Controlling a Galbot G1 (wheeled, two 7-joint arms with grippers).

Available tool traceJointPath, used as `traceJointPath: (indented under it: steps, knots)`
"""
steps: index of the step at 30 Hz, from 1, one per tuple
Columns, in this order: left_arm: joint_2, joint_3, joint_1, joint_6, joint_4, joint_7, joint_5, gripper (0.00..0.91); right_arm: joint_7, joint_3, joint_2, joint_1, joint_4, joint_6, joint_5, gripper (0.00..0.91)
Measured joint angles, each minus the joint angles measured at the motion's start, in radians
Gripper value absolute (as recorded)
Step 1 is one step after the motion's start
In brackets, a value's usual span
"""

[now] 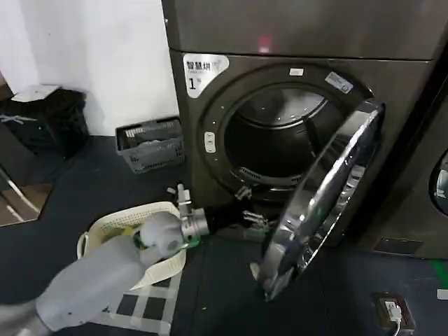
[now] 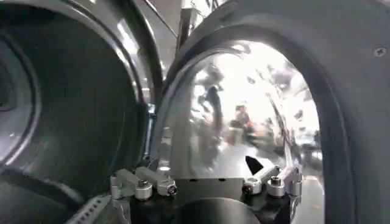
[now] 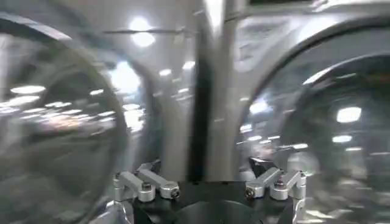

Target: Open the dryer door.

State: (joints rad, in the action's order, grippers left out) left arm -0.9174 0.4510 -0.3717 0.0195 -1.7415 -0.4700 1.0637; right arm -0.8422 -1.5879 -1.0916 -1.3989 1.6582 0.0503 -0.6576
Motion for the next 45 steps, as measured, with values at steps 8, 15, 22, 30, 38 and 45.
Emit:
traceJointPath:
  steps: [8,15,22,30,38,45]
  knots:
    - [-0.032,0.069,0.044,-0.015,0.011,-0.006,-0.016,0.907,0.288,-0.094,0.003,-0.044,0.021,-0.007,0.042,0.907]
    - [-0.088,0.13,0.079,-0.021,0.03,-0.005,-0.031,0.907,0.484,-0.182,0.033,-0.079,0.027,0.0,0.069,0.907]
    - [-0.167,0.195,0.123,-0.03,0.075,-0.005,-0.031,0.907,0.598,-0.266,0.062,-0.106,0.023,-0.002,0.085,0.907]
    - [-0.289,0.248,0.153,-0.032,0.153,-0.004,-0.041,0.907,0.698,-0.367,0.083,-0.144,0.006,0.052,0.164,0.907]
    - [-0.417,0.284,0.182,-0.034,0.227,-0.003,-0.047,0.907,0.677,-0.471,0.095,-0.194,-0.007,0.069,0.198,0.907]
    - [-0.532,0.316,0.207,-0.046,0.307,0.015,-0.074,0.907,0.68,-0.545,0.1,-0.224,-0.009,0.086,0.205,0.907]
